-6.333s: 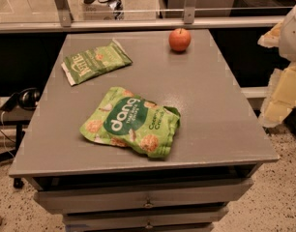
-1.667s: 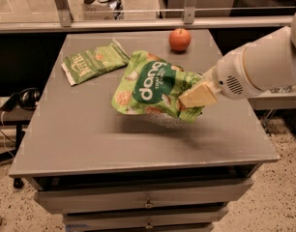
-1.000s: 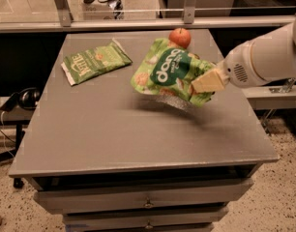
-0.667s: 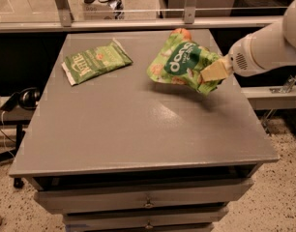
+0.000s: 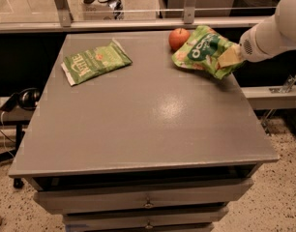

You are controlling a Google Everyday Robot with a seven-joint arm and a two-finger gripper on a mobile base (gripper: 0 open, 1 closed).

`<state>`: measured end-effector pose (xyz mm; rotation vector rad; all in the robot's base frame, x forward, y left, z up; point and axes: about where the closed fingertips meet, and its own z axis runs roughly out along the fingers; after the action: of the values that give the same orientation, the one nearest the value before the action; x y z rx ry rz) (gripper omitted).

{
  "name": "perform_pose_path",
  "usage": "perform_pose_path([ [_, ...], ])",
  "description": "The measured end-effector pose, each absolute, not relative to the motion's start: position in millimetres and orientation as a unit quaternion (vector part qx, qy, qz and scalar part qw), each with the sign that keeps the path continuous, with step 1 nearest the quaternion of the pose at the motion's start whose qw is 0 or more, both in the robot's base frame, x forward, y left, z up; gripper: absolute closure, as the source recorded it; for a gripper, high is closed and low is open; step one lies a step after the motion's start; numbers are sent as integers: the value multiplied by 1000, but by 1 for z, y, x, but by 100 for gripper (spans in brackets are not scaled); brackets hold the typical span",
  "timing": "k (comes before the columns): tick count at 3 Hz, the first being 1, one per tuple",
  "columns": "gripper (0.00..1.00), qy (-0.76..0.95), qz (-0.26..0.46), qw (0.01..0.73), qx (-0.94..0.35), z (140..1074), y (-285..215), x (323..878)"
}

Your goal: Move green rice chip bag near apple

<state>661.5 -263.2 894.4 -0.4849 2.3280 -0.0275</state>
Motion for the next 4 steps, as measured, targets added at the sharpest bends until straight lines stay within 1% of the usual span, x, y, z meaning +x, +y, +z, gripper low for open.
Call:
perform_pose_path([
  [1, 100, 912, -31, 374, -163, 896, -283, 670],
  [2, 100, 915, -32, 371, -154, 890, -287, 679],
  [3, 83, 920, -17, 358, -159, 880, -282, 686],
  [4, 60, 923, -6, 348, -162, 873, -278, 689],
])
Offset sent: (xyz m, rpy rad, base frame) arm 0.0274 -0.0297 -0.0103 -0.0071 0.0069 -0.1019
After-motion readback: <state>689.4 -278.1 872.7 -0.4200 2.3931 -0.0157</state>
